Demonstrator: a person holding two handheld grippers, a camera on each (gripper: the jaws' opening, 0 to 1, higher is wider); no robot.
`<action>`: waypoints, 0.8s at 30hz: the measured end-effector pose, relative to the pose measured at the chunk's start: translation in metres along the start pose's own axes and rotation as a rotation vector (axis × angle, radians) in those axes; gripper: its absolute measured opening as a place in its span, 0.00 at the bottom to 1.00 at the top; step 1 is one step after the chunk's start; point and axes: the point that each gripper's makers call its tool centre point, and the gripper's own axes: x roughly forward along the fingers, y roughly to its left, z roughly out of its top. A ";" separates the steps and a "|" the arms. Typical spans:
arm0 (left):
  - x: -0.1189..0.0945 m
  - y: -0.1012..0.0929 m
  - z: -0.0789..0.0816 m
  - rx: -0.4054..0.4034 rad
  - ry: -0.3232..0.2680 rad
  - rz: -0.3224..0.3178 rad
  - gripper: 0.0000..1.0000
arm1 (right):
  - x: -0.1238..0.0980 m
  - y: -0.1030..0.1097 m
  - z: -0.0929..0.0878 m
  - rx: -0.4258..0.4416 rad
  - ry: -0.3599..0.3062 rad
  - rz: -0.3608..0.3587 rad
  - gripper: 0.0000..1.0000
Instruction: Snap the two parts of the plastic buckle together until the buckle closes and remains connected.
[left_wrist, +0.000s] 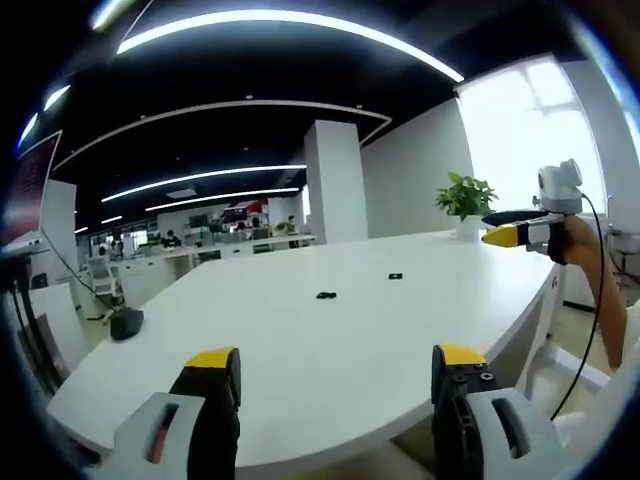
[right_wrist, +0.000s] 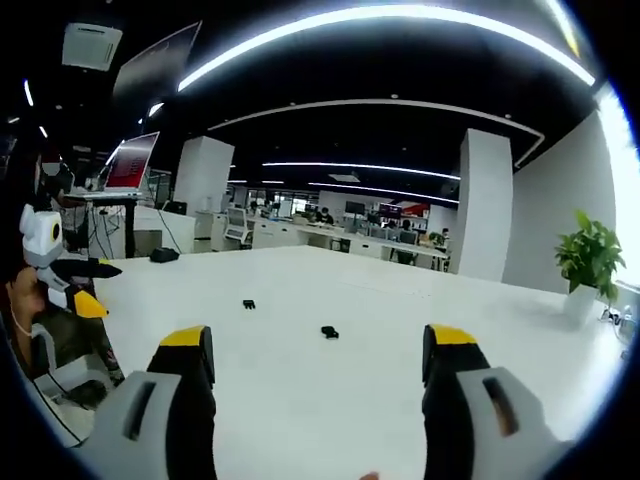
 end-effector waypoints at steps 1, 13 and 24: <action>0.000 0.000 0.000 0.001 0.002 -0.001 0.79 | 0.001 0.001 -0.001 -0.002 0.003 0.005 0.87; 0.001 -0.005 0.000 0.009 0.004 -0.014 0.79 | 0.027 -0.008 -0.018 0.029 0.017 -0.011 0.86; 0.002 -0.003 -0.001 0.007 0.005 -0.011 0.79 | 0.046 -0.022 -0.028 0.061 0.029 -0.032 0.86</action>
